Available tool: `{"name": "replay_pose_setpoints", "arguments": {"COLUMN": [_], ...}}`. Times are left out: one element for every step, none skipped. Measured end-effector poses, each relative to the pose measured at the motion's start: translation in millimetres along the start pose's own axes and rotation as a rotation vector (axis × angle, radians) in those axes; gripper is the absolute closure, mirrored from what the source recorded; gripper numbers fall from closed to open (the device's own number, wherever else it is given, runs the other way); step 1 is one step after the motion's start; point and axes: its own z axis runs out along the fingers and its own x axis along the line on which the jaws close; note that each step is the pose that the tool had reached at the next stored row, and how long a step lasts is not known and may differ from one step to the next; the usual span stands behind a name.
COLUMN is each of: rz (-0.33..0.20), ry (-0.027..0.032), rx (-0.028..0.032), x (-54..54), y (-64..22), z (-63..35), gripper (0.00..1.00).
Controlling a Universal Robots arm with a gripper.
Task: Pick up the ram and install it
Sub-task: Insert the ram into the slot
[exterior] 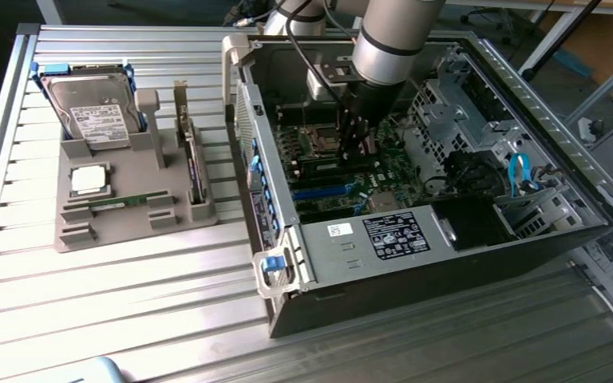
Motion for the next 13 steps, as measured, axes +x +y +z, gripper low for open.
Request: {"name": "replay_pose_setpoints", "arguments": {"rz": [0.0, 0.0, 0.0, 0.0, 0.0, 0.0, 0.0, 0.0, 0.0, 0.0, 0.0, 0.0, 0.0], "ry": [0.0001, 0.0, 0.0, 0.0, -0.0001, -0.0003, -0.0001, -0.0001, -0.0001, -0.0001, 0.0, -0.0001, -0.0001], "rx": [0.0, 0.0, 0.0, 0.0, 0.0, 0.0001, 0.0, 0.0001, 0.0001, 0.0001, 0.0, 0.0001, 0.0001], "x": [0.0, 0.0, 0.0, 0.1, -0.1, -0.2, -0.3, -0.5, -0.6, -0.6, -0.6, -0.6, -0.6], "y": [0.0, 0.0, 0.0, 0.0, 0.0, -0.1, -0.1, -0.1, -0.1, 0.0, 0.0, 0.0, 0.0], "z": [0.0, 0.1, 0.1, 0.2, 0.4, 0.7, 0.9, 1.1, 1.3, 1.5, 1.7, 1.9, 2.1], "gripper": [0.86, 0.86, 0.86, 0.86, 0.86, 0.86, 0.86, 0.86, 0.86, 0.86, 0.86, 0.86, 0.86]}}
